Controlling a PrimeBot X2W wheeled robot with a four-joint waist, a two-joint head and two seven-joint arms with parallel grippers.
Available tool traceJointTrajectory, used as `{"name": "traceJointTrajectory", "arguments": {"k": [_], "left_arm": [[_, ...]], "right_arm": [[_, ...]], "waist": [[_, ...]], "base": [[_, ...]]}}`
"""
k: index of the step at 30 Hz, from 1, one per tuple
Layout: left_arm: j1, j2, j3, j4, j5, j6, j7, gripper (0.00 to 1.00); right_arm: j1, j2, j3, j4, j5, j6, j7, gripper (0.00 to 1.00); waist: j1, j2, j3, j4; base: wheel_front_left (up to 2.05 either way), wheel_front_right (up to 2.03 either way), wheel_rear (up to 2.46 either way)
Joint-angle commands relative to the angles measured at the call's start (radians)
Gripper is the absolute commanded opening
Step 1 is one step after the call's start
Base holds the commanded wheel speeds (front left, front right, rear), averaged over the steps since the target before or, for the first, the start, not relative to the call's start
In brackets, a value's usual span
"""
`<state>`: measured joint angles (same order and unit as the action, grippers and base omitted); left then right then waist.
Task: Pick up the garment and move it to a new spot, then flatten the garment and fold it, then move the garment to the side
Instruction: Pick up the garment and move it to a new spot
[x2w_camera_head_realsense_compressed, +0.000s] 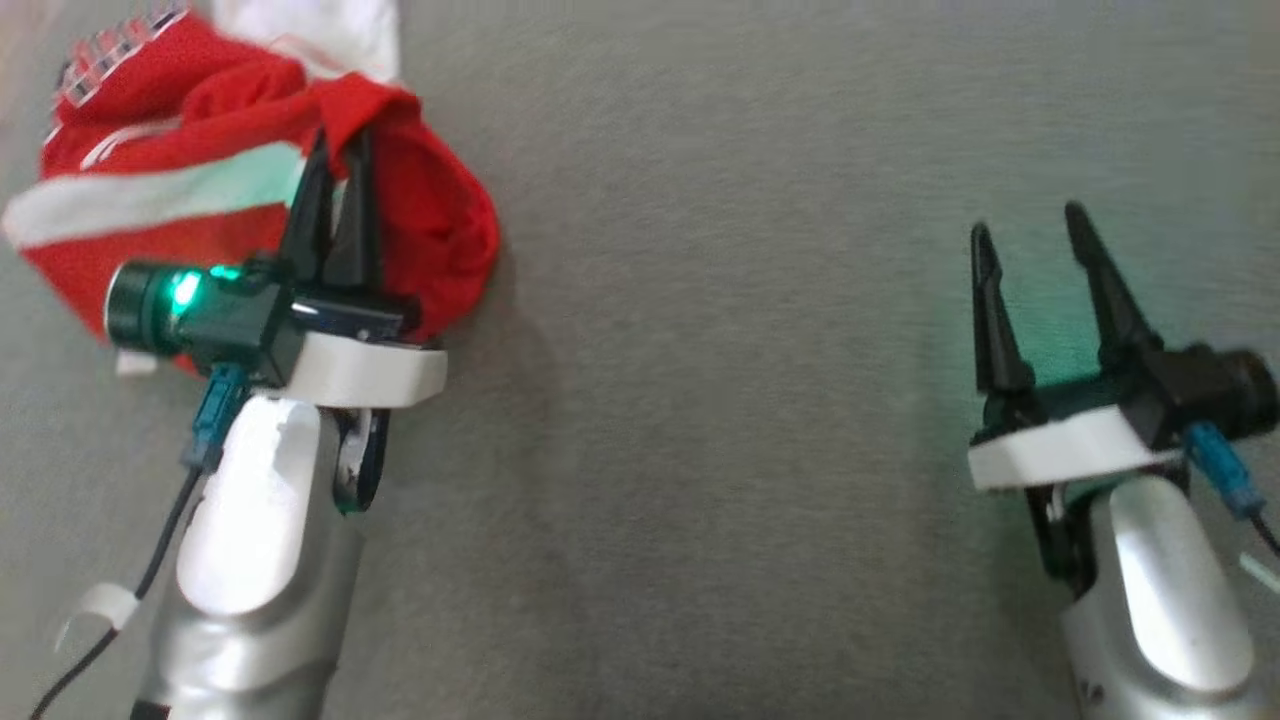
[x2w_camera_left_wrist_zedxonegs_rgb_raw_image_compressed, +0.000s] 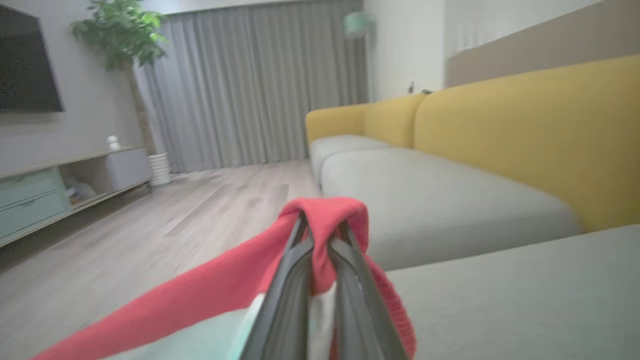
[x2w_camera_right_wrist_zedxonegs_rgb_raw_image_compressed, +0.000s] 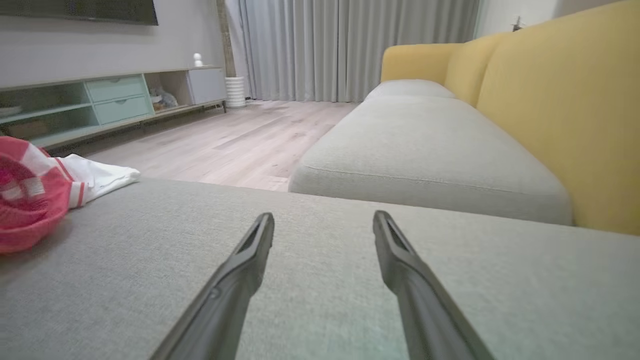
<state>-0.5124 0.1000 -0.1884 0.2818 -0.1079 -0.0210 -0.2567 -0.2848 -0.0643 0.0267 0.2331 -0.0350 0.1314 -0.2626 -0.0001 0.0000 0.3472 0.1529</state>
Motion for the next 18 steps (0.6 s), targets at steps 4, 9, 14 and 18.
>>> {"name": "traceJointTrajectory", "arguments": {"k": [4, 9, 14, 18], "left_arm": [[-0.11, 0.03, -0.015, -0.089, -0.005, -0.054, 0.002, 0.0], [-0.217, 0.015, -0.056, -0.109, -0.052, -0.087, 0.041, 0.0], [-0.314, -0.018, -0.109, -0.114, -0.165, -0.103, 0.098, 0.0], [-0.337, -0.019, -0.149, -0.077, -0.23, -0.107, 0.123, 0.0]], "right_arm": [[0.056, 0.014, 0.046, -0.036, 0.074, -0.001, 0.001, 1.0], [0.09, 0.014, 0.051, -0.052, 0.12, -0.001, 0.001, 1.0], [0.116, 0.014, 0.053, -0.073, 0.157, -0.001, 0.001, 1.0], [0.124, 0.014, 0.063, -0.087, 0.174, -0.001, 0.001, 1.0]], "waist": [[0.0001, 0.0, -0.143, -0.199], [0.0001, 0.0, -0.181, -0.297], [0.0001, 0.0, -0.199, -0.4], [0.0001, 0.0, -0.192, -0.453]], "base": [[0.0, 0.0, 0.0], [0.0, 0.0, 0.0], [0.0, 0.0, 0.0], [0.0, 0.0, 0.0]]}}
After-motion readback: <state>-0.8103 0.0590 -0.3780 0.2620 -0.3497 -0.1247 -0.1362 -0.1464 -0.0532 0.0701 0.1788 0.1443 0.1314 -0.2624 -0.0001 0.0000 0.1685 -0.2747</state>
